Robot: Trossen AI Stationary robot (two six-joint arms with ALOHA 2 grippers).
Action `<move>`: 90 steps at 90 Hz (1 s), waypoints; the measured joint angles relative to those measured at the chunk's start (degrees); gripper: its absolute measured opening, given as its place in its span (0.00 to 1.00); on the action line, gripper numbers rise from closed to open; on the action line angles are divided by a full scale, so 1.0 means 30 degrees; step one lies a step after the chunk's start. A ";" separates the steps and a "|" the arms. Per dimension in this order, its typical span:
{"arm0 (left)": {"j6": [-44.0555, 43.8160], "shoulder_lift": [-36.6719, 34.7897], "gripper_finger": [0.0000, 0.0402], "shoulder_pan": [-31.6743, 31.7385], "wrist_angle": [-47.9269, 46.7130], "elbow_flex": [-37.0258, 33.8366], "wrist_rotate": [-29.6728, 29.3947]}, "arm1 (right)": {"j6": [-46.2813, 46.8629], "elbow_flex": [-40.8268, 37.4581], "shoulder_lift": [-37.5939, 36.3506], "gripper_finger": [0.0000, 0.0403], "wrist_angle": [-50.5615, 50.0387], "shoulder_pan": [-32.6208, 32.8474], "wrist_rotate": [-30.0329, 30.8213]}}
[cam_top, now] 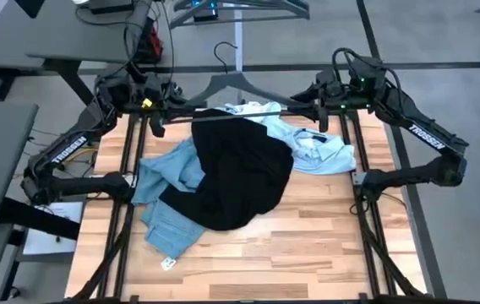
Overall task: Hang clothes
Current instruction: Hang the grey hanger on the rack
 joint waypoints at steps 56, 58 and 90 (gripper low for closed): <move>0.0122 0.0533 0.25 0.0337 -0.1402 0.0036 -0.1664 | -0.0811 -0.0007 0.0420 0.07 -0.0074 -0.0042 0.0040; 0.0365 0.0588 0.27 0.0495 -0.1919 0.0030 -0.1990 | -0.0792 -0.0027 0.0424 0.07 -0.0122 -0.0106 0.0057; 0.4840 0.0242 0.39 0.3010 -0.3558 0.0007 -0.8932 | -0.0376 -0.0029 0.1326 0.07 0.0991 -0.2111 0.0136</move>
